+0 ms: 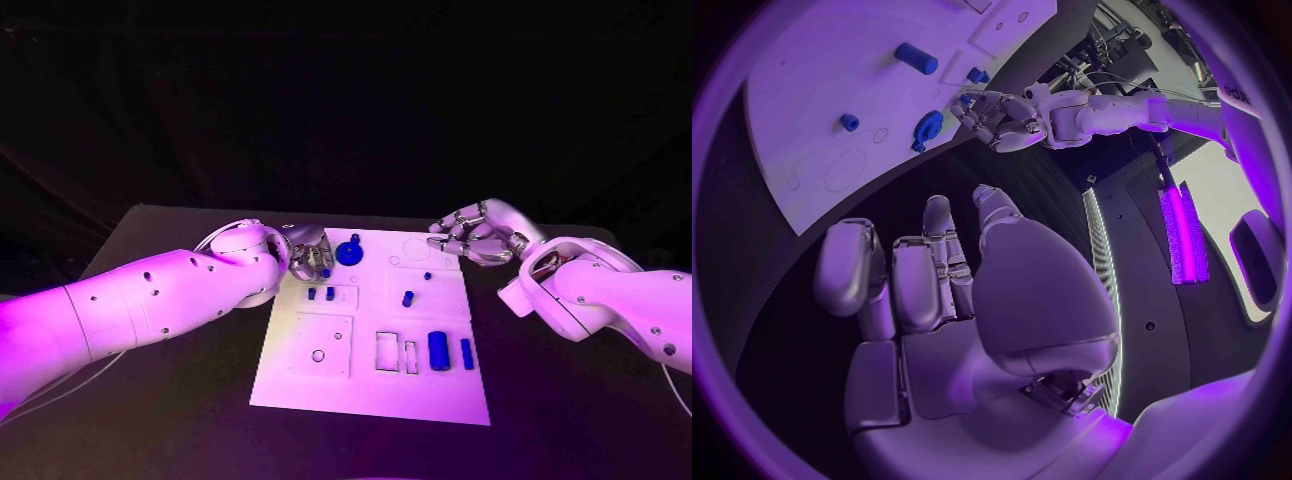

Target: Assemble the parts on the task board

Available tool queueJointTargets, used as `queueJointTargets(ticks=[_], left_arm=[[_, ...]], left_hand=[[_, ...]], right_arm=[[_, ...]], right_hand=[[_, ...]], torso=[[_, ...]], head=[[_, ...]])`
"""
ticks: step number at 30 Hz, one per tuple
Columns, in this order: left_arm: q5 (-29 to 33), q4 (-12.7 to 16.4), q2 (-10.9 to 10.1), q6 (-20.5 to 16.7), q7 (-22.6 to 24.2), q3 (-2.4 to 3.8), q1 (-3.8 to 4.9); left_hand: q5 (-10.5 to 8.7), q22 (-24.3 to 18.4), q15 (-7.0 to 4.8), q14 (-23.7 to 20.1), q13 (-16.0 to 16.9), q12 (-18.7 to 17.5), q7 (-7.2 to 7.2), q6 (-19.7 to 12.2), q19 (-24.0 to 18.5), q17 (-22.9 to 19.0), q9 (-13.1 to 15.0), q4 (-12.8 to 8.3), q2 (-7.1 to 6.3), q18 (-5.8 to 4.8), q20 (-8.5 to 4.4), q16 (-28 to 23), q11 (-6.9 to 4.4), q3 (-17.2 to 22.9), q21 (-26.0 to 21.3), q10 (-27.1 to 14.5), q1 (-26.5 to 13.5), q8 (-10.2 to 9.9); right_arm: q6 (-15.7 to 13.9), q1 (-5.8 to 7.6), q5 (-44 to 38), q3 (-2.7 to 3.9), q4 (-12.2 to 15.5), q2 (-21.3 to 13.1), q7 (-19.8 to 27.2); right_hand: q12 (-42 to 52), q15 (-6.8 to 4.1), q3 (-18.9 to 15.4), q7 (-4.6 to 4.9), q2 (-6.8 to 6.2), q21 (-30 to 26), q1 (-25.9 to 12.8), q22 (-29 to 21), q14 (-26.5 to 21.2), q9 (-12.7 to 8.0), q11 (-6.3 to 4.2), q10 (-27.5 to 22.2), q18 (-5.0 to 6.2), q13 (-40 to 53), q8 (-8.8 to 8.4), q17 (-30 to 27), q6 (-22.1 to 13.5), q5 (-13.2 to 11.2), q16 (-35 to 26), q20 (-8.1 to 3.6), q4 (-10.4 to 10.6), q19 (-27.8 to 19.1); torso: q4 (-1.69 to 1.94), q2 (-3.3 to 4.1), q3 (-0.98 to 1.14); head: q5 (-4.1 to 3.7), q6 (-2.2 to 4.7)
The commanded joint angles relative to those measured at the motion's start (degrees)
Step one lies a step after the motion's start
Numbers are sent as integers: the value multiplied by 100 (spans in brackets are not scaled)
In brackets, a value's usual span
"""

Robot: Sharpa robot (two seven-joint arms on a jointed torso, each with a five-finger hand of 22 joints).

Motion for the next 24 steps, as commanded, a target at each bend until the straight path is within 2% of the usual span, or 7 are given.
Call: queueJointTargets(ticks=[1,4,8,14,20,22,24], left_arm=[[17,35,-20,-57,1,3,2],[56,109,-100,-103,37,5,3],[144,230,-248,-123,69,22,9],[371,441,-545,-269,174,81,36],[1479,673,-952,-754,548,146,123],[2021,756,-1104,-974,730,155,165],[2690,854,-1278,-1227,997,160,202]], left_hand=[[-2,-28,25,-44,-15,-56,-8,-106,-37,-43,-38,-11,-69,-2,3,-15,23,1,-49,-3,-39,-30],[-6,-65,30,-72,-31,-125,-71,-289,-63,-120,-109,23,-144,6,4,-43,27,-67,-78,-71,-120,-28],[-8,-105,50,-95,-48,-198,-125,-367,-89,-194,-155,48,-186,12,14,-68,60,-155,-110,-174,-172,-15],[-2,-207,81,-139,-63,-250,-119,-307,-160,-308,-175,30,-171,33,40,-111,101,-214,-185,-291,-136,25],[5,-250,53,-265,-23,-142,-14,-34,-187,-697,-163,-43,-64,47,29,-314,62,-97,-219,-133,18,129],[5,-730,57,-497,-22,-134,-3,59,-519,-1276,-166,-61,-64,147,25,-663,89,-48,-548,-146,33,159],[3,-805,60,-513,-6,-88,20,126,-568,-1324,-166,-72,-40,163,22,-708,83,-10,-611,-89,44,182]], right_arm=[[284,-5,-310,0,-37,5,-134],[458,-7,-673,0,-124,12,-274],[627,-12,-1057,0,-222,22,-407],[761,-23,-1671,-1,-288,39,-581],[820,-32,-2270,-1,-282,58,-741],[838,-34,-2527,-1,-281,67,-823],[872,-37,-2872,0,-280,88,-949]], right_hand=[[-506,-27,39,11,-12,-89,125,207,73,11,27,-42,69,-436,37,-102,-52,-131,-101,-1,12,-39],[-1236,35,95,86,-70,-123,279,200,102,16,71,-24,67,-1102,33,-132,-33,-331,-142,35,-24,-3],[-1702,47,118,73,-168,-139,426,205,113,14,129,-14,66,-1551,7,-133,16,-523,-151,62,-113,21],[-2173,24,413,29,-128,27,827,322,170,8,103,186,31,-2094,-32,34,185,-837,-13,43,-288,137],[-2535,16,849,11,-143,219,1065,456,203,-18,99,425,-11,-2517,-115,163,332,-1002,107,31,-373,238],[-2700,30,1029,24,-237,276,1025,506,209,-41,110,544,-23,-2711,-189,207,372,-1020,152,41,-359,264],[-2793,34,1139,29,-276,357,1020,558,220,-50,113,570,-39,-2810,-226,257,398,-1006,197,44,-366,300]], torso=[[-3,-3,-1],[1,-3,-4],[3,-4,1],[2,0,4],[-5,0,-1],[-1,2,1],[0,4,-1]], head=[[-6,2],[-23,6],[-21,14],[-27,30],[-40,47],[-50,55],[-81,60]])
